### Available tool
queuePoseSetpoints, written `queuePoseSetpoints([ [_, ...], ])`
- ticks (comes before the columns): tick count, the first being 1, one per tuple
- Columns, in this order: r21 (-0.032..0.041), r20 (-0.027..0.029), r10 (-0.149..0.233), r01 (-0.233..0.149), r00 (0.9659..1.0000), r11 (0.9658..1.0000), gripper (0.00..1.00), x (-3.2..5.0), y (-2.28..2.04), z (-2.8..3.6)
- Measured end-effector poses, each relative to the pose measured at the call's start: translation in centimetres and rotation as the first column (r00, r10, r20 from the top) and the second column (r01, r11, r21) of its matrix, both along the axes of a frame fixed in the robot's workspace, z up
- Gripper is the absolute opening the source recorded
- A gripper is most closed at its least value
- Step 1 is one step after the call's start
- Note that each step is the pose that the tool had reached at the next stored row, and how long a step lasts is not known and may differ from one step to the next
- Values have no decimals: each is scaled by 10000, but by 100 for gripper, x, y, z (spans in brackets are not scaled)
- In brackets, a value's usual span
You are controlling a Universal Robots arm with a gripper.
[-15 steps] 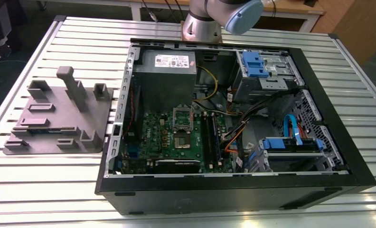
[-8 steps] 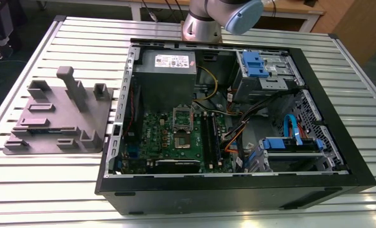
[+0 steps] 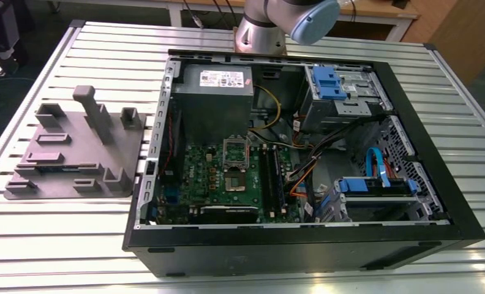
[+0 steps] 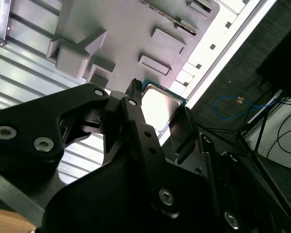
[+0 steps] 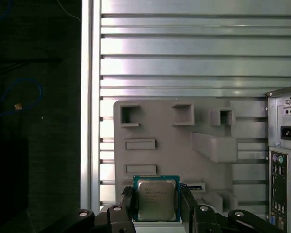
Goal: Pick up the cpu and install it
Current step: 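Pick up the cpu and move it towards the insertion slot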
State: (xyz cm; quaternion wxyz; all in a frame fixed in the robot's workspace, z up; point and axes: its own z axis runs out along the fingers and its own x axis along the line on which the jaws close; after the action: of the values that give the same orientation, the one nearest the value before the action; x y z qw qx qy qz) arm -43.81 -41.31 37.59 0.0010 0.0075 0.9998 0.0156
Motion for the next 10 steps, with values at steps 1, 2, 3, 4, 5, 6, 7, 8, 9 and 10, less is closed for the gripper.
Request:
queuePoseSetpoints([
  [1,1,1,0,0,10000,10000,47,3,0,-1],
  [2,1,1,0,0,10000,10000,47,6,0,-1],
  [3,1,1,0,0,10000,10000,47,10,0,-1],
  [4,1,1,0,0,10000,10000,47,13,0,-1],
  [5,1,1,0,0,10000,10000,47,16,0,-1],
  [6,1,1,0,0,10000,10000,47,19,0,-1],
  [7,0,1,0,0,10000,10000,47,23,0,0],
  [8,1,1,0,0,10000,10000,47,26,0,-1],
  [9,1,1,0,0,10000,10000,47,29,0,-1],
  [10,0,1,0,0,10000,10000,47,32,0,-1],
])
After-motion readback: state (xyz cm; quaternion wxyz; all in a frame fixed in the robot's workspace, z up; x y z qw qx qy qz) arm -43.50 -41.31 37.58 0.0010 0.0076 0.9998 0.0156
